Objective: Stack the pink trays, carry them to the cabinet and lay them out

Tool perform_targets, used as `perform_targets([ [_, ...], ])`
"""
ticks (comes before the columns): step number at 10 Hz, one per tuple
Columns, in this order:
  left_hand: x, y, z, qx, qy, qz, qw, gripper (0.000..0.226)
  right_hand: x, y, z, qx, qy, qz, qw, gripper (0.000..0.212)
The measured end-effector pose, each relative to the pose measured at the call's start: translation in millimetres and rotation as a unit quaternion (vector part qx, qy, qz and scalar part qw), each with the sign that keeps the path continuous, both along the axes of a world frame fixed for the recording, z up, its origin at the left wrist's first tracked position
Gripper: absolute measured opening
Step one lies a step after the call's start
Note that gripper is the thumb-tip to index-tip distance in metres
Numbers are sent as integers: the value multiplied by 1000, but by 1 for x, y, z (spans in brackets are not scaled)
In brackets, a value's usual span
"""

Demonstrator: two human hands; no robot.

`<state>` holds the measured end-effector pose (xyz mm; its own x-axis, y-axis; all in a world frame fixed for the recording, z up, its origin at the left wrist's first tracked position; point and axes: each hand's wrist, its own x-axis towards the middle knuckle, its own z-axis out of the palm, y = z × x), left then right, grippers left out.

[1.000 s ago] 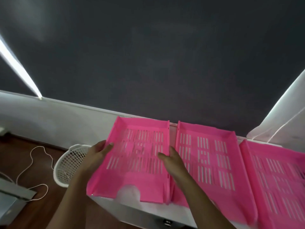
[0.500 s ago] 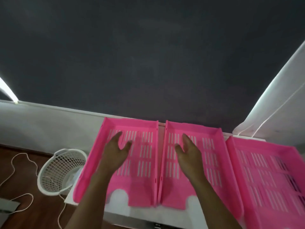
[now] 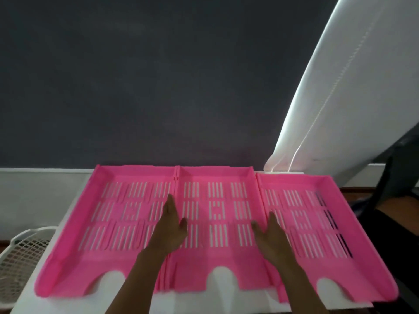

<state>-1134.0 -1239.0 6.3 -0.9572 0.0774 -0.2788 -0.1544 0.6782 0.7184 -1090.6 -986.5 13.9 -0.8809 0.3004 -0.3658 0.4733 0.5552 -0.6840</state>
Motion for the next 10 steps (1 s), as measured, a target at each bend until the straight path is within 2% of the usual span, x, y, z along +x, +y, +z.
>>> perform_targets([
  [2,-2,2,-17,-20,32,30,999,75,-15,9,-9,32,-4,44,999,73],
  [3,-3,2,-24,-29,43,44,998,79,-19,11,-18,49,-2,27,998,72],
  [8,-18,3,-23,-71,27,38,996,87,-50,19,-21,9,30,50,998,69],
  [9,-14,6,-8,-40,41,34,998,79,-45,17,-9,-47,59,33,997,72],
  [10,14,2,2,-56,129,40,989,74,-18,26,1,-17,136,-1,991,75],
])
